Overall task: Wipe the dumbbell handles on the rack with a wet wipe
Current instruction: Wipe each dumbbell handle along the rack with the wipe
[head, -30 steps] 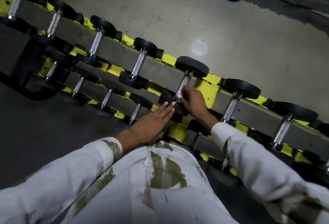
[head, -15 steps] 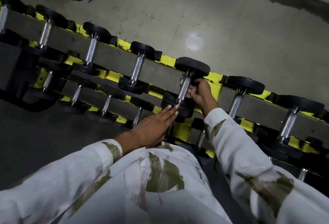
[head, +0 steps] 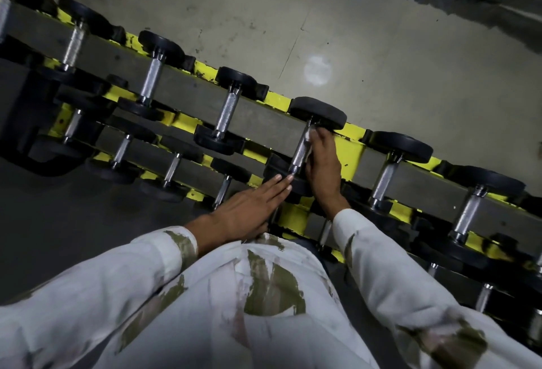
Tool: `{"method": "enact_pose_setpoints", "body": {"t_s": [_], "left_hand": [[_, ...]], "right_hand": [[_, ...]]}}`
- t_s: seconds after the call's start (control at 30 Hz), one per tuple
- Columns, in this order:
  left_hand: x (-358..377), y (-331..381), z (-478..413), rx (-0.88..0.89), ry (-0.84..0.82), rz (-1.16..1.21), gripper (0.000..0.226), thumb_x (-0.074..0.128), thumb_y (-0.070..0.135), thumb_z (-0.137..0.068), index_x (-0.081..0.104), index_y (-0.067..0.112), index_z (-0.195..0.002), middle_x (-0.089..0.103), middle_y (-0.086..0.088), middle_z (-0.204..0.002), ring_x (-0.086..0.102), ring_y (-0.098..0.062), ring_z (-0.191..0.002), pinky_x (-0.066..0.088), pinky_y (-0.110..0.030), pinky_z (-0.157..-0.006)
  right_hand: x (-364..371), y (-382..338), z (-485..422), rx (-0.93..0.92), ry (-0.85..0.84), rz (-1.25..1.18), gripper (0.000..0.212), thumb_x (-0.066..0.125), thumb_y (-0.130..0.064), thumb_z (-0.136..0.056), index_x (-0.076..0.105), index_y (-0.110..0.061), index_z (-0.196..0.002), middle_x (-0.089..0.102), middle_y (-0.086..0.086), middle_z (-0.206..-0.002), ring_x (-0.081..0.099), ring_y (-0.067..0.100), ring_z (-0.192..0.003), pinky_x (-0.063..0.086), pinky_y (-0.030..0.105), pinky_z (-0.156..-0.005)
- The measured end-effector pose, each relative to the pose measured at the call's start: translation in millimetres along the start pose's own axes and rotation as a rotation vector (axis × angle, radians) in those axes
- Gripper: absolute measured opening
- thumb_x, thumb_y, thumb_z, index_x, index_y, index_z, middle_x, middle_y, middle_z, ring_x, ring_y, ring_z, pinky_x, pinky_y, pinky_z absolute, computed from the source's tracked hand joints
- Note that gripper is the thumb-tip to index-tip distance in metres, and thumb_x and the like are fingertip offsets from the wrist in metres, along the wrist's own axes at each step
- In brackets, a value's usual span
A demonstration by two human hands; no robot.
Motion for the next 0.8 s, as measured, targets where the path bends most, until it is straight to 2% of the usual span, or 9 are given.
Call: {"method": "enact_pose_setpoints", "body": {"t_s": [0.1, 0.2, 0.27, 0.37, 0.43, 0.57, 0.67, 0.73, 0.8], "left_hand": [[-0.7, 0.1, 0.4, -0.01, 0.009, 0.0, 0.098, 0.063, 0.023, -0.094, -0.004, 0.013, -0.165, -0.025, 0.0, -0.169, -0.014, -0.016, -0.158, 0.039, -0.036, -0.118], [-1.7, 2.3, -0.1, -0.019, 0.01, -0.009, 0.098, 0.063, 0.022, -0.094, -0.004, 0.013, -0.165, -0.024, 0.0, -0.169, -0.014, -0.017, -0.158, 0.037, -0.034, -0.119], [-1.8, 3.2, -0.6, -0.028, 0.008, -0.013, 0.096, 0.061, 0.021, -0.094, -0.003, 0.012, -0.165, -0.024, 0.0, -0.169, -0.014, -0.017, -0.158, 0.037, -0.035, -0.119], [-0.9, 4.0, -1.6, -0.046, 0.005, -0.007, 0.093, 0.059, 0.021, -0.095, -0.003, 0.012, -0.165, -0.024, -0.001, -0.169, -0.014, -0.017, -0.158, 0.036, -0.038, -0.12], [0.1, 5.2, -1.0, -0.058, 0.008, -0.005, 0.092, 0.057, 0.021, -0.095, -0.003, 0.011, -0.165, -0.024, -0.001, -0.169, -0.014, -0.017, -0.158, 0.037, -0.039, -0.12], [1.0, 5.7, -0.9, -0.077, 0.02, -0.002, 0.09, 0.056, 0.021, -0.096, -0.003, 0.013, -0.164, -0.022, -0.001, -0.17, -0.013, -0.018, -0.158, 0.037, -0.04, -0.12], [0.8, 7.0, -0.8, -0.084, 0.019, 0.008, 0.091, 0.056, 0.021, -0.096, -0.003, 0.014, -0.164, -0.022, 0.0, -0.17, -0.012, -0.018, -0.158, 0.038, -0.039, -0.119], [-0.3, 8.5, -0.9, -0.092, 0.022, 0.014, 0.09, 0.056, 0.021, -0.097, -0.003, 0.013, -0.164, -0.023, 0.0, -0.169, -0.012, -0.018, -0.158, 0.037, -0.038, -0.119], [-0.9, 9.4, -0.8, -0.099, 0.02, 0.016, 0.089, 0.055, 0.021, -0.097, -0.003, 0.012, -0.165, -0.022, -0.001, -0.17, -0.013, -0.018, -0.158, 0.035, -0.038, -0.12]], "right_hand": [[8.6, -3.4, -5.5, -0.154, -0.206, 0.21, 0.056, 0.041, -0.001, -0.099, 0.034, -0.007, -0.153, 0.028, 0.009, -0.16, 0.034, 0.028, -0.144, 0.038, 0.042, -0.114], [1.0, -16.2, -24.1, -0.288, -0.147, 0.407, 0.057, 0.063, 0.0, -0.087, 0.047, 0.004, -0.141, 0.047, 0.019, -0.144, 0.049, 0.034, -0.126, 0.049, 0.039, -0.099], [0.2, -20.3, -30.1, -0.398, -0.176, 0.551, 0.054, 0.068, -0.005, -0.081, 0.056, 0.005, -0.132, 0.055, 0.019, -0.135, 0.051, 0.035, -0.117, 0.05, 0.039, -0.097], [13.1, -27.7, -15.8, -0.658, -0.372, 0.674, 0.037, 0.057, -0.013, -0.089, 0.066, -0.001, -0.122, 0.06, 0.013, -0.126, 0.051, 0.031, -0.107, 0.05, 0.038, -0.085], [16.0, -31.8, -12.8, -0.818, -0.462, 0.726, 0.036, 0.044, -0.019, -0.092, 0.068, -0.005, -0.116, 0.062, 0.009, -0.118, 0.05, 0.028, -0.102, 0.047, 0.038, -0.076], [-9.5, -29.1, -51.7, -0.664, -0.393, 0.788, 0.029, 0.05, -0.016, -0.09, 0.067, -0.006, -0.111, 0.061, 0.009, -0.109, 0.051, 0.028, -0.095, 0.044, 0.038, -0.065], [-3.8, -30.5, -38.4, -0.631, -0.475, 0.756, 0.025, 0.061, -0.01, -0.086, 0.067, -0.003, -0.11, 0.059, 0.013, -0.109, 0.056, 0.029, -0.095, 0.042, 0.035, -0.054], [2.9, -31.8, -29.9, -0.711, -0.579, 0.744, 0.027, 0.057, -0.011, -0.089, 0.064, -0.005, -0.115, 0.059, 0.013, -0.114, 0.059, 0.03, -0.096, 0.046, 0.036, -0.055], [-8.4, -32.1, -47.2, -0.685, -0.54, 0.76, 0.031, 0.047, -0.011, -0.092, 0.062, -0.009, -0.118, 0.06, 0.01, -0.115, 0.062, 0.03, -0.092, 0.051, 0.037, -0.058]]}}
Point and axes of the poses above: each hand's wrist, its own z-axis away from the middle knuckle, its own x-axis out of the palm, y = z × x, the point moved 7 cm from there along -z, towards the middle knuckle
